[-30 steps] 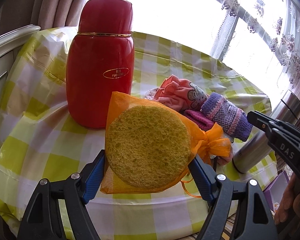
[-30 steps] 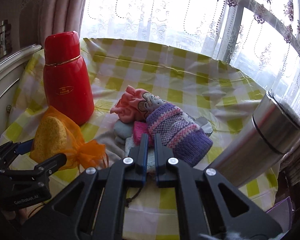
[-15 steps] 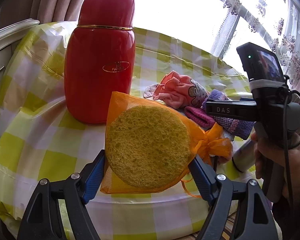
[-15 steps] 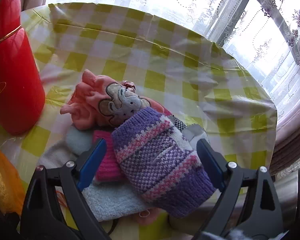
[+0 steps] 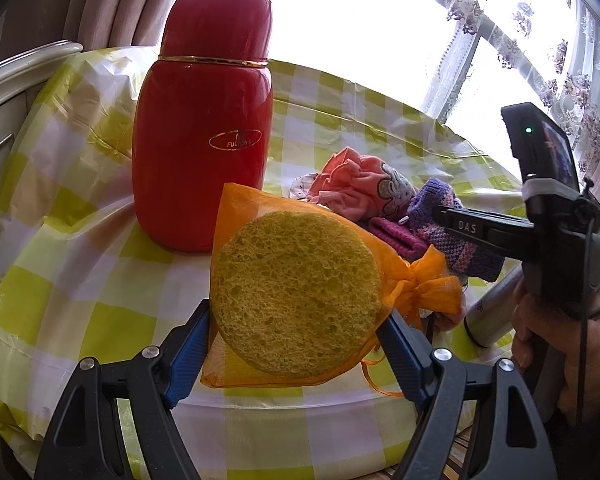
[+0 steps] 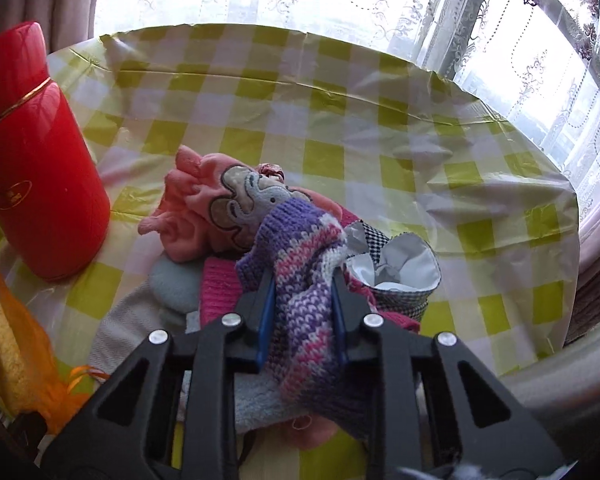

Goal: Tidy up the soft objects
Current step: 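Grasp the sponge in orange bag with left tool while right tool grasps purple glove, then carry sponge bag and purple glove into the purple box and open both tools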

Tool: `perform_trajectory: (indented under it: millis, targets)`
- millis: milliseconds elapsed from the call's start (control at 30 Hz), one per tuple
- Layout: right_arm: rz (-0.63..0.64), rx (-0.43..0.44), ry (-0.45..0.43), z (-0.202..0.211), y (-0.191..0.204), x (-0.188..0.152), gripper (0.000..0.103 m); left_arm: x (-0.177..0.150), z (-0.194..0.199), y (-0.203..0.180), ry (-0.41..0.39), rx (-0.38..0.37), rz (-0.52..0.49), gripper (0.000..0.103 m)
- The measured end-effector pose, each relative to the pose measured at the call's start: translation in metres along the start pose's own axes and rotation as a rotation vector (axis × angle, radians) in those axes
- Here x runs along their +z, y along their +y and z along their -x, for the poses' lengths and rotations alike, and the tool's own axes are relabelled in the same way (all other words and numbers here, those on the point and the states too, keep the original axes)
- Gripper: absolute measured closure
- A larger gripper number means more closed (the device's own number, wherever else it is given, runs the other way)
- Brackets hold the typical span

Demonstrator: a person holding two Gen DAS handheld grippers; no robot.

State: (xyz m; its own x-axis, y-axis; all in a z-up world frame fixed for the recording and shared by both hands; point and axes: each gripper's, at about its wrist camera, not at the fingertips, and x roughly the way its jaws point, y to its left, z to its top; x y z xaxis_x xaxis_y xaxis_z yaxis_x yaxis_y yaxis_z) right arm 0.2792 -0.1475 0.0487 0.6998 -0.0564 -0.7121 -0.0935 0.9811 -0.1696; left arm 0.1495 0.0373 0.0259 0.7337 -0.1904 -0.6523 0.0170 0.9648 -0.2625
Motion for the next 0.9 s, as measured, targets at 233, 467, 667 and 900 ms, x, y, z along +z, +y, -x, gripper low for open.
perform_trajectory:
  millis: [233,467,667,900]
  targets:
    - [-0.011,0.139,-0.094,0.057,-0.002,-0.023,0.076,-0.001,0.011,-0.002,-0.036,0.005,-0.004,0.023]
    - [-0.061,0.219,-0.12,0.103,-0.023,-0.049,0.076,-0.005,0.023,-0.011,-0.057,-0.001,-0.015,0.023]
    - [-0.098,0.239,-0.123,0.134,-0.049,-0.077,0.076,-0.012,0.038,-0.032,-0.067,-0.028,-0.041,0.023]
    - [-0.178,0.205,-0.092,0.156,-0.104,-0.114,0.076,-0.027,0.051,-0.08,-0.051,-0.114,-0.111,0.023]
